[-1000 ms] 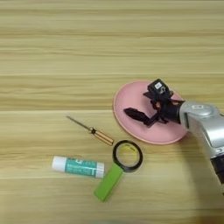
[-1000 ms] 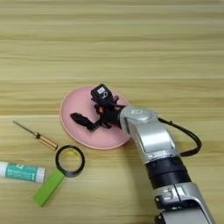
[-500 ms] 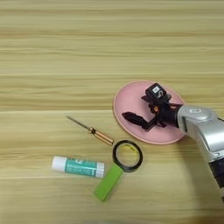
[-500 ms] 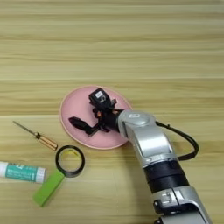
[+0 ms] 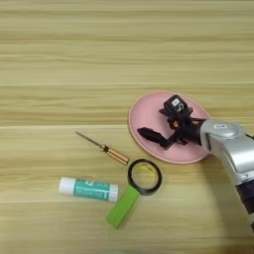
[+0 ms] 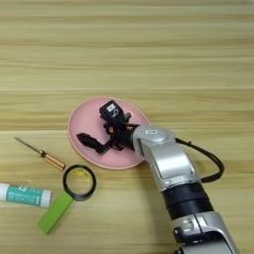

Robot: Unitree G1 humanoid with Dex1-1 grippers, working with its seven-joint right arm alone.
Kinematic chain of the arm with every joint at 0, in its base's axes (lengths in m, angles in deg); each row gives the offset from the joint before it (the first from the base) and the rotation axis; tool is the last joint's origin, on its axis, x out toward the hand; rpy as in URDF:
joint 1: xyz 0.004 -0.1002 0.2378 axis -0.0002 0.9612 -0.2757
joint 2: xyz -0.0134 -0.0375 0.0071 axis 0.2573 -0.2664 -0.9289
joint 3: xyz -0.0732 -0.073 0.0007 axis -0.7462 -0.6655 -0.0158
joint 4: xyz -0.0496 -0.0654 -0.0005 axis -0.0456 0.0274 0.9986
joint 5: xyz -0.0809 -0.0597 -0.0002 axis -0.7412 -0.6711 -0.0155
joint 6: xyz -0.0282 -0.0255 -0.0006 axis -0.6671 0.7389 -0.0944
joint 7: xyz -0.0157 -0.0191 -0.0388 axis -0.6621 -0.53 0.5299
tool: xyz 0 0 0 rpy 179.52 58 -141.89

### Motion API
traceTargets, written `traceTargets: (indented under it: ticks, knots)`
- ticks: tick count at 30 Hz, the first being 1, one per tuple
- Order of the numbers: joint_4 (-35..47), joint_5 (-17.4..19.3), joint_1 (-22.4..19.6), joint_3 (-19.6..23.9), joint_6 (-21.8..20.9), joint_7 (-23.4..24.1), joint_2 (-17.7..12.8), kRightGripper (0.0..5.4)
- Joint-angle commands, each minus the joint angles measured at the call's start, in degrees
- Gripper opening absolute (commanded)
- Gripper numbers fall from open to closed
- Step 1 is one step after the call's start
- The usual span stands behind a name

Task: Move the objects on the table

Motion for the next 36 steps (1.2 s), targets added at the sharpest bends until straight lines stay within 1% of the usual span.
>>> traceTargets:
  ticks: [1, 22, 36]
  knots:
    - [1.3, -0.1, -2.5, -0.1, -1.3, 0.6, -0.2, 5.38]
    - [1.9, 0.0, -2.6, -1.7, -1.3, 0.2, 0.7, 5.38]
    - [2.4, -0.3, -2.8, -3.8, -1.3, 0.5, 2.5, 5.38]
